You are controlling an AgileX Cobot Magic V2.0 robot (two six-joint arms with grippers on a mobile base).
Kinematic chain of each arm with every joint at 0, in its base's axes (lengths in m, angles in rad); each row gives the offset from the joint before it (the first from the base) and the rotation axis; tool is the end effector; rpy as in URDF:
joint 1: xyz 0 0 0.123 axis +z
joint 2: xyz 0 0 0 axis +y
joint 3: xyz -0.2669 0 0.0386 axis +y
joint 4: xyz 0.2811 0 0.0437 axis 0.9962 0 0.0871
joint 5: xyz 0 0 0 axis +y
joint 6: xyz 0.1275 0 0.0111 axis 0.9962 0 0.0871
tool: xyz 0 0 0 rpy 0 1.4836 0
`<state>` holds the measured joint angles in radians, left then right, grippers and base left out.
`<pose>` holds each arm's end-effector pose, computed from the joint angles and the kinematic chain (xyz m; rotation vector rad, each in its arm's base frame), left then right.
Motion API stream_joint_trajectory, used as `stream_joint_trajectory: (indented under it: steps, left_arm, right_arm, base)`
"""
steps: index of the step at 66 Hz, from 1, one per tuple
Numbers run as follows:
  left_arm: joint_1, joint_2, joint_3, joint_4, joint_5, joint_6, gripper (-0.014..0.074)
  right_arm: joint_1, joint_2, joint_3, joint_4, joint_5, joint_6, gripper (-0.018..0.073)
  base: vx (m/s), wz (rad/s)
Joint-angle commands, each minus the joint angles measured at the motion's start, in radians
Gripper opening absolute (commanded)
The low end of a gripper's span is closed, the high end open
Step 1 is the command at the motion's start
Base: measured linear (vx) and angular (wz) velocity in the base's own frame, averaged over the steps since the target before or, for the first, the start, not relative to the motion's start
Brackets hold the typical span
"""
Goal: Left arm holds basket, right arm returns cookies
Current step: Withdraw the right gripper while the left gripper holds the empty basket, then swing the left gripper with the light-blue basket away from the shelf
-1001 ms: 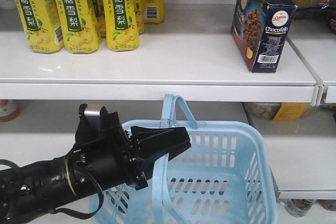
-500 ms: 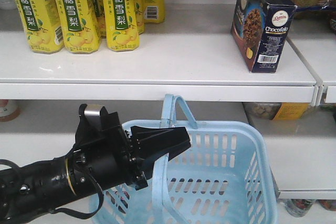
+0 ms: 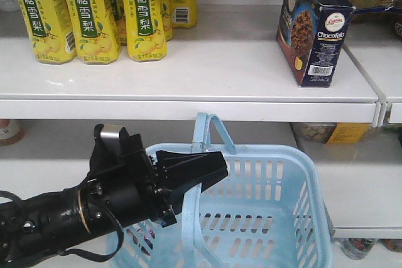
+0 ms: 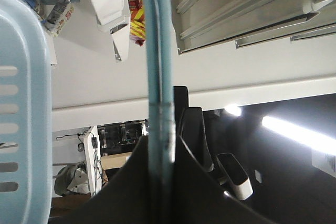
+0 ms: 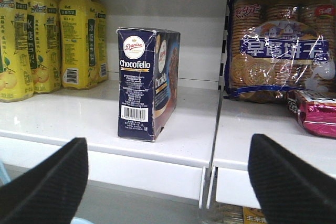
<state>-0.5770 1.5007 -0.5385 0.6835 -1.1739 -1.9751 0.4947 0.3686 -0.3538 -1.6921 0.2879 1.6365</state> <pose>0.2262 -0.2361 0.2070 -0.3195 1.8385 -2.1569 0.1656 0.0483 0.3080 -0.1740 1.4583 0.1442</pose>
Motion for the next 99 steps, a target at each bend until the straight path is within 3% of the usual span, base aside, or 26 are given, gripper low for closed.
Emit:
stream_joint_trajectory:
  steps: [1,24,52,61,82,99]
  left_arm:
    - [0.02,-0.056,-0.033,-0.155,-0.1,0.025,-0.0003]
    - [0.02,-0.213,-0.033,-0.109,0.149,0.012,-0.0003]
    - [0.02,-0.46,-0.032,0.043,0.526,-0.17,-0.0003]
    - [0.021,-0.529,-0.029,0.084,0.628,-0.185,-0.0003]
    - [0.042,-0.678,0.091,0.091,0.726,-0.183,-0.0003]
    - [0.169,-0.789,0.107,0.233,0.742,-0.184,-0.0003]
  right_arm:
    - [-0.006,0.006,-0.029,-0.028,0.009,-0.007,0.0569]
    - [-0.006,0.006,-0.029,-0.028,0.009,-0.007,0.0569]
    - [-0.006,0.006,-0.029,-0.028,0.008,-0.007,0.0569]
    - [-0.006,0.006,-0.029,-0.028,0.007,-0.007,0.0569]
    - [-0.006,0.006,-0.029,-0.028,0.008,-0.007,0.0569]
    - [-0.006,0.006,-0.029,-0.028,0.008,-0.007,0.0569]
  base:
    - [0.0,0.0]
    - [0.0,0.0]
    - [0.0,0.0]
    - [0.0,0.0]
    - [0.0,0.0]
    - [0.0,0.0]
